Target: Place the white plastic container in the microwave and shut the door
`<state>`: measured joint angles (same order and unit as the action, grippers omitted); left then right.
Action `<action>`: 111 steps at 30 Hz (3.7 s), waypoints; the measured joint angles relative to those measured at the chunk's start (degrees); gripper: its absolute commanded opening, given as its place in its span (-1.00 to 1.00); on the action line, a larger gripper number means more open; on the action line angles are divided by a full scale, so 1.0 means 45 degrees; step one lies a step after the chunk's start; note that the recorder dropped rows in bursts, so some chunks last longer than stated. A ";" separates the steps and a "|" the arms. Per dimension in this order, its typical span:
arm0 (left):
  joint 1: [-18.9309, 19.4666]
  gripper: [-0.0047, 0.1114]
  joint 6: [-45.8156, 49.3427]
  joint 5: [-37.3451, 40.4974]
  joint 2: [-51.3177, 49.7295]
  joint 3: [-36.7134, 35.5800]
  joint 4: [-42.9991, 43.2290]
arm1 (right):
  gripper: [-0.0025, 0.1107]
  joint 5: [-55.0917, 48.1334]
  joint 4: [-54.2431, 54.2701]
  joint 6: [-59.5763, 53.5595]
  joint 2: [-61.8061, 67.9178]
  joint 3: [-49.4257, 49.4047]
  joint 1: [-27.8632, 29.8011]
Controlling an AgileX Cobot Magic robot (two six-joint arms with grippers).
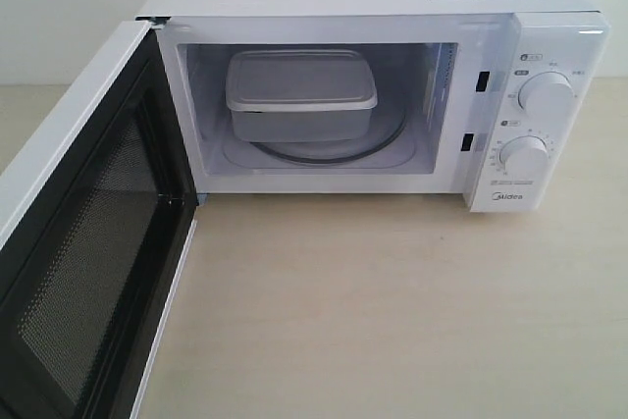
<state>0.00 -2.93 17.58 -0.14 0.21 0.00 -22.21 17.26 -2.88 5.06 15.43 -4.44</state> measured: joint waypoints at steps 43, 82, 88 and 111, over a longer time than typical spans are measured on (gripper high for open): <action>0.0000 -0.84 0.0000 0.0000 0.0000 0.0000 0.0000 | -0.93 0.2238 -0.1296 0.0328 -0.1059 -0.3372 0.0082; 0.0000 -0.84 0.0000 0.0000 0.0000 0.0000 0.0000 | -0.93 0.0739 -0.4089 0.0352 -0.1059 -0.3433 0.0082; 0.0000 -0.84 0.0000 0.0000 0.0000 0.0000 0.0000 | -0.93 0.0739 -0.4089 0.0352 -0.1059 -0.3433 0.0082; 0.0000 -0.84 0.0000 0.0000 0.0000 0.0000 0.0000 | -0.93 0.0739 -0.4089 0.0352 -0.1059 -0.3433 0.0082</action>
<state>0.00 -2.93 17.58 -0.14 0.21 0.00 -18.88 -1.14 -1.29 0.30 -0.01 -4.08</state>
